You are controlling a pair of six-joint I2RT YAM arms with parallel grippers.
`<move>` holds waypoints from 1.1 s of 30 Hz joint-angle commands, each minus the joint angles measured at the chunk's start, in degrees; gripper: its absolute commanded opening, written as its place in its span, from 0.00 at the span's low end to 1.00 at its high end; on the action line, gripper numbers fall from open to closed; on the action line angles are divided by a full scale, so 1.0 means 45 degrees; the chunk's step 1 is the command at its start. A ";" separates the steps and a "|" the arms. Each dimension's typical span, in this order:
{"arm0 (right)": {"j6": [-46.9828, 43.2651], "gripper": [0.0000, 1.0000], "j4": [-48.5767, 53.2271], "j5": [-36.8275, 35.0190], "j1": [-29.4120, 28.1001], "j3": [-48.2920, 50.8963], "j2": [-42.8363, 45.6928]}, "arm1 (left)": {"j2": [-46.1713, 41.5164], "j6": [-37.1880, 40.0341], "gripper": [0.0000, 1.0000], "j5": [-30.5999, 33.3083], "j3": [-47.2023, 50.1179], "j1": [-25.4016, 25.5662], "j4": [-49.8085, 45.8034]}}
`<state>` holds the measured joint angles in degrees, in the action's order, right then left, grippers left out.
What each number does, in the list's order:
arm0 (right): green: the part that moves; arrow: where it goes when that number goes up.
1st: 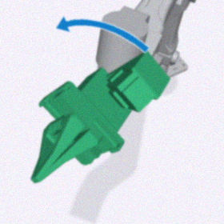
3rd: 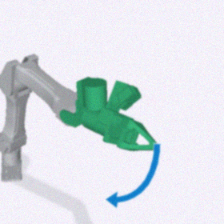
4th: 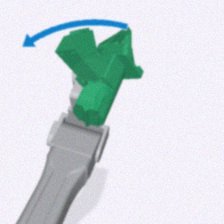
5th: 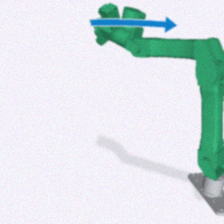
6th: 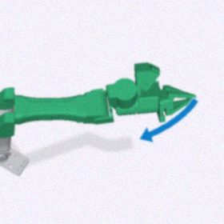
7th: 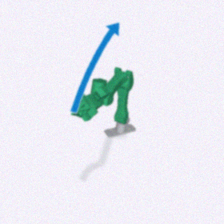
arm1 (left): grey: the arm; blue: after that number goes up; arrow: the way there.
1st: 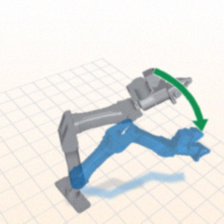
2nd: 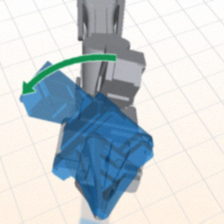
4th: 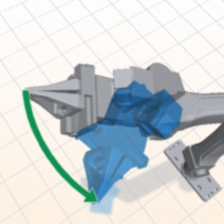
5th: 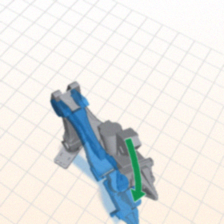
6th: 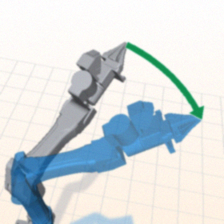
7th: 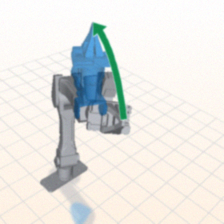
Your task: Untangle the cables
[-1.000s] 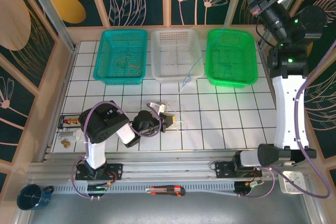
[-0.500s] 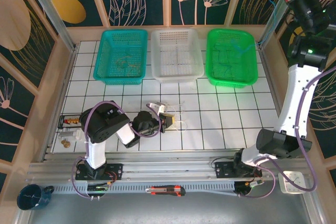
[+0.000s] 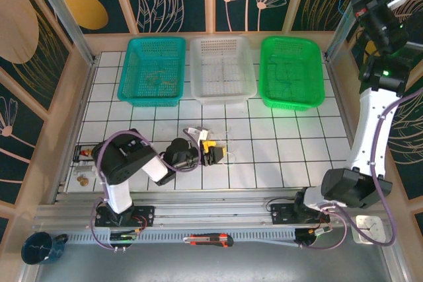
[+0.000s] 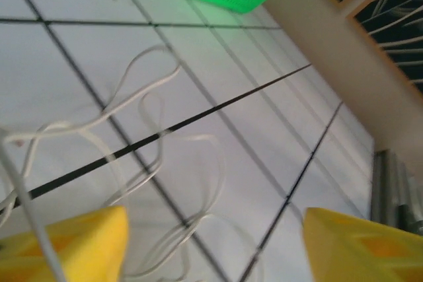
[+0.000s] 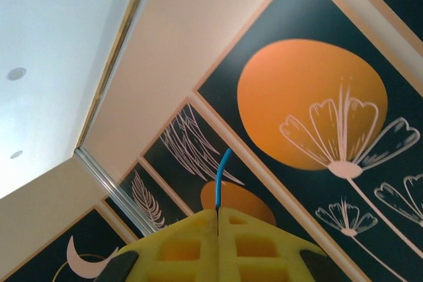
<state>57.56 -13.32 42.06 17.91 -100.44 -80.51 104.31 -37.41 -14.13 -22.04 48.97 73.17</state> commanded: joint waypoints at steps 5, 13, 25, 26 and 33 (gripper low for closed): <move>-0.0662 0.00 -0.1053 0.0526 -0.1341 0.2469 0.1956 | -0.3226 0.1217 0.91 -0.0958 -0.0833 0.0053 -0.2688; -0.2140 0.00 -0.0311 -0.0345 -0.4653 0.3805 0.2749 | -0.6638 0.2648 0.98 -0.0600 -0.1940 0.0055 -0.5419; -0.3450 0.00 0.0692 -0.1321 -0.8364 0.4053 0.2630 | -0.5834 0.4052 0.99 -0.0912 -0.4682 0.0050 -0.6664; -0.3580 0.00 0.0799 -0.1432 -0.8642 0.4109 0.2643 | -0.5657 0.4139 0.98 -0.0951 -0.4929 0.0055 -0.6669; -0.4062 0.00 0.0990 -0.2265 -1.0745 0.4616 0.2517 | -0.4700 0.4441 0.98 -0.1233 -0.6224 0.0055 -0.6670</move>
<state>41.78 -8.93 34.35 -27.46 -80.38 -69.30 82.02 -19.29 -18.13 -47.20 48.99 42.85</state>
